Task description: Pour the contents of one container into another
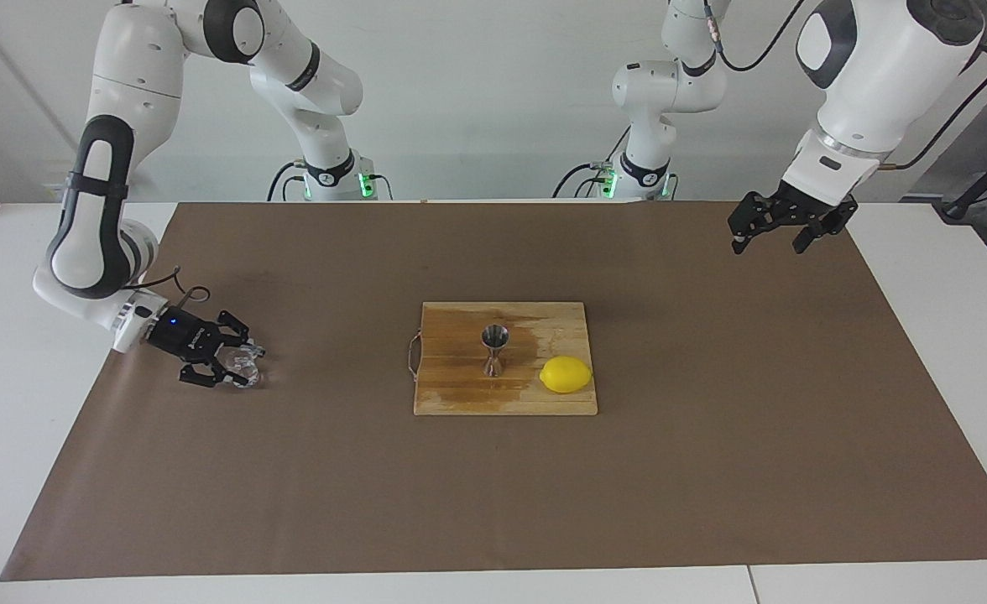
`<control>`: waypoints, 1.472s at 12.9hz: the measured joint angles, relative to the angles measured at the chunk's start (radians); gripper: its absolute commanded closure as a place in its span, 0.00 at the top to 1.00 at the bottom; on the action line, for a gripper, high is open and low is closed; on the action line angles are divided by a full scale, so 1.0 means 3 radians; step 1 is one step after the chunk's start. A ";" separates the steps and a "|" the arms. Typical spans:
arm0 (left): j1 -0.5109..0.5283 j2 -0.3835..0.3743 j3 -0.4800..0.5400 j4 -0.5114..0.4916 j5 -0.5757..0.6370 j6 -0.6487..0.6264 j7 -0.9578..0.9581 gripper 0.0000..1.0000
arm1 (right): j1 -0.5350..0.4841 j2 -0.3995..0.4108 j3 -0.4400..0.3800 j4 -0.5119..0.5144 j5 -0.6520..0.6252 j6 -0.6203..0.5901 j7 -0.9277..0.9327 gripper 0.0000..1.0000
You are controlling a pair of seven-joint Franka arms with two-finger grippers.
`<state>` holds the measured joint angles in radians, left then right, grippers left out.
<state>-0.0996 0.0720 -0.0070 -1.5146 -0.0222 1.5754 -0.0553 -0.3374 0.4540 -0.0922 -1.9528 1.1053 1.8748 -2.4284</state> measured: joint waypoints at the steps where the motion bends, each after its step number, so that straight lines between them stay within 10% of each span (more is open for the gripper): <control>1: 0.0000 0.0000 0.0000 0.0000 0.0000 0.0000 0.0000 1.00 | 0.0000 -0.0001 0.0000 0.0000 -0.0010 -0.0002 -0.0017 0.61; 6: 0.0000 0.0000 0.0000 0.0000 0.0000 0.0000 0.0000 1.00 | 0.0000 -0.0003 0.0000 0.0012 -0.0035 -0.0003 -0.0035 0.61; 8: 0.0000 0.0000 0.0000 0.0000 0.0000 0.0000 0.0000 1.00 | 0.0000 -0.0005 0.0000 0.0050 -0.0038 -0.0003 -0.0037 1.00; 14: 0.0000 0.0000 0.0000 0.0000 0.0000 0.0000 0.0000 1.00 | 0.0068 -0.0080 0.0003 0.0309 -0.0288 -0.0005 0.0200 1.00; 19: 0.0000 0.0000 0.0000 0.0000 0.0000 0.0000 0.0000 1.00 | 0.0233 -0.0515 0.0004 0.0471 -0.0901 0.0010 0.2148 1.00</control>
<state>-0.0996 0.0720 -0.0069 -1.5146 -0.0222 1.5754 -0.0553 -0.2674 0.2996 -0.0908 -1.8114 0.8349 1.8779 -1.7840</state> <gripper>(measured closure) 0.000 0.000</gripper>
